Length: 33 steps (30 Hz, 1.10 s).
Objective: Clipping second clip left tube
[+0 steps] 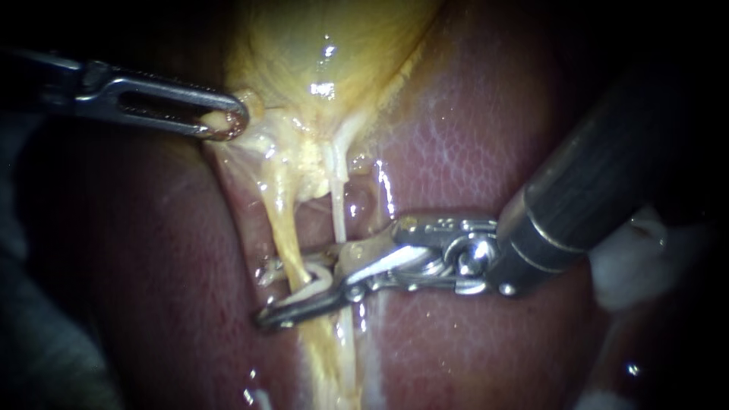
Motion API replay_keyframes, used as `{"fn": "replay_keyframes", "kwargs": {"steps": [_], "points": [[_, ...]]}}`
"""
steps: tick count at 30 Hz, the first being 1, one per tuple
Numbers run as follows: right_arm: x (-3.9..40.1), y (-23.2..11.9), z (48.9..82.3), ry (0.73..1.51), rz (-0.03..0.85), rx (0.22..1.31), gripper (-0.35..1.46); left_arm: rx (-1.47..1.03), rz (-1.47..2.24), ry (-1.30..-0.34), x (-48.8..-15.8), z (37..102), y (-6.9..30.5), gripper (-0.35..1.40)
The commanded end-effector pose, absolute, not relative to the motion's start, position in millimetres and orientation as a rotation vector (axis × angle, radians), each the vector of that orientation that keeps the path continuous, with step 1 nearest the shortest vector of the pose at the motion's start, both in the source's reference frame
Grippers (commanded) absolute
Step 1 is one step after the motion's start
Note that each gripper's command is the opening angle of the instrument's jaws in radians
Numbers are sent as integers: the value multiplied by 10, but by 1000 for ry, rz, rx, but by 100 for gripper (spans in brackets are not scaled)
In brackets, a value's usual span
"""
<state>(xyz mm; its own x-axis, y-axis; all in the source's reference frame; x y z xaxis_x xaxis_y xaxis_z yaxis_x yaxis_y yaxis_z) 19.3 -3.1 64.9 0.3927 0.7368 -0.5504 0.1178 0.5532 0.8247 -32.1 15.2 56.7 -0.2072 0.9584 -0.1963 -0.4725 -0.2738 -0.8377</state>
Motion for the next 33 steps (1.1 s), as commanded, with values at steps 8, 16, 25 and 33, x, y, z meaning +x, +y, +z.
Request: {"fn": "replay_keyframes", "kwargs": {"steps": [8,16,25,33], "points": [[190,-25,655,1205,447,1011,50,-900,1701,-784,-321,566,152,-35],[181,-25,659,1245,453,1046,46,-900,1700,-784,-322,567,152,-35],[178,-32,649,1248,423,1097,45,-900,1701,-784,-321,566,152,-35],[185,-46,628,1267,362,1172,45,-900,1701,-784,-321,566,152,-35]]}}
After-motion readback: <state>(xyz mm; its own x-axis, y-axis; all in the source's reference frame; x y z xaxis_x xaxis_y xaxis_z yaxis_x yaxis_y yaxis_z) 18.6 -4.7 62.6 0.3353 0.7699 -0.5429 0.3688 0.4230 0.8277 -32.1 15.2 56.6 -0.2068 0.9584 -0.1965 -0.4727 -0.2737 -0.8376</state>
